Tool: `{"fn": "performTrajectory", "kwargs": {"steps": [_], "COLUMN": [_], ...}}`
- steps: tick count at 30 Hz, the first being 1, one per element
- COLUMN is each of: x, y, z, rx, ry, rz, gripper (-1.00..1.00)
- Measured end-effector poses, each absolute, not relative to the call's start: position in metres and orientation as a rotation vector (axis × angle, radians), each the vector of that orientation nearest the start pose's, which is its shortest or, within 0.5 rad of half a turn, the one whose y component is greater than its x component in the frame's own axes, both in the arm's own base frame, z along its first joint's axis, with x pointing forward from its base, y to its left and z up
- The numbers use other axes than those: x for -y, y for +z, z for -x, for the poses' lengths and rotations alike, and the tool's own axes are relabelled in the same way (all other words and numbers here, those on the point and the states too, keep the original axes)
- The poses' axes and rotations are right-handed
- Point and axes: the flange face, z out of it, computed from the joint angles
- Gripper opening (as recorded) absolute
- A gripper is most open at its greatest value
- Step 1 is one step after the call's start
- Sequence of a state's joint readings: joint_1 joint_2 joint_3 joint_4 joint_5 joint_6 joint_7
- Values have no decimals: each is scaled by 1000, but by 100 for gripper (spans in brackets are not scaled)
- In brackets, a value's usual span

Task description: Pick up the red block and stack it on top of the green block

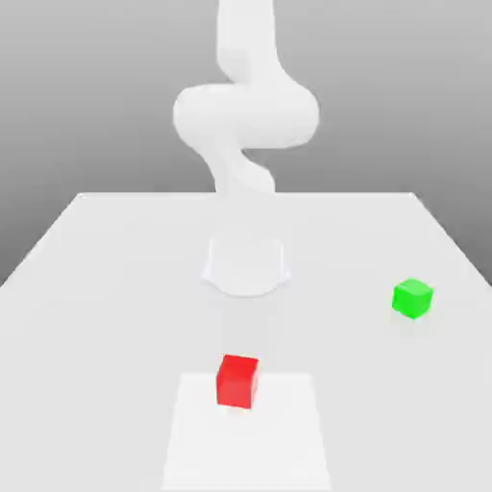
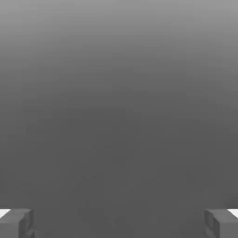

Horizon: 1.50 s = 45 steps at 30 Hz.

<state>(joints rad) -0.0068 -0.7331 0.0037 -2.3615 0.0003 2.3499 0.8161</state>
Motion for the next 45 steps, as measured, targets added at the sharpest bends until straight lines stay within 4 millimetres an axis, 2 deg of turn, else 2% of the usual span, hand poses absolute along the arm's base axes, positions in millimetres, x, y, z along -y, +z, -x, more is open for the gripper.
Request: {"fn": "performTrajectory", "kwargs": {"steps": [4,6,9,13,17,19,21,24,25,32,39,42,45], "x": [3,5,7,10,12,12,12,12,12,12,12,-34,-96], "y": [562,512,437,336,234,200,179,152,146,146,200,215,224], "z": [-412,-421,-424,-406,-363,-352,-349,-347,-346,-346,-347,-344,-331], "rx": [-1169,-1215,-1282,-1376,-1477,-1500,-1505,-1506,-1505,-1506,-1505,-1259,-900], "ry": [-760,-668,-525,-316,-74,-19,-4,0,0,-1,-1,0,2], "rz": [2562,2597,2645,2702,2747,2754,2756,2757,2757,2757,2758,2870,2994], "gripper": [0,0,0,0,0,0,0,0,-100,-100,-100,-100,-100]}}
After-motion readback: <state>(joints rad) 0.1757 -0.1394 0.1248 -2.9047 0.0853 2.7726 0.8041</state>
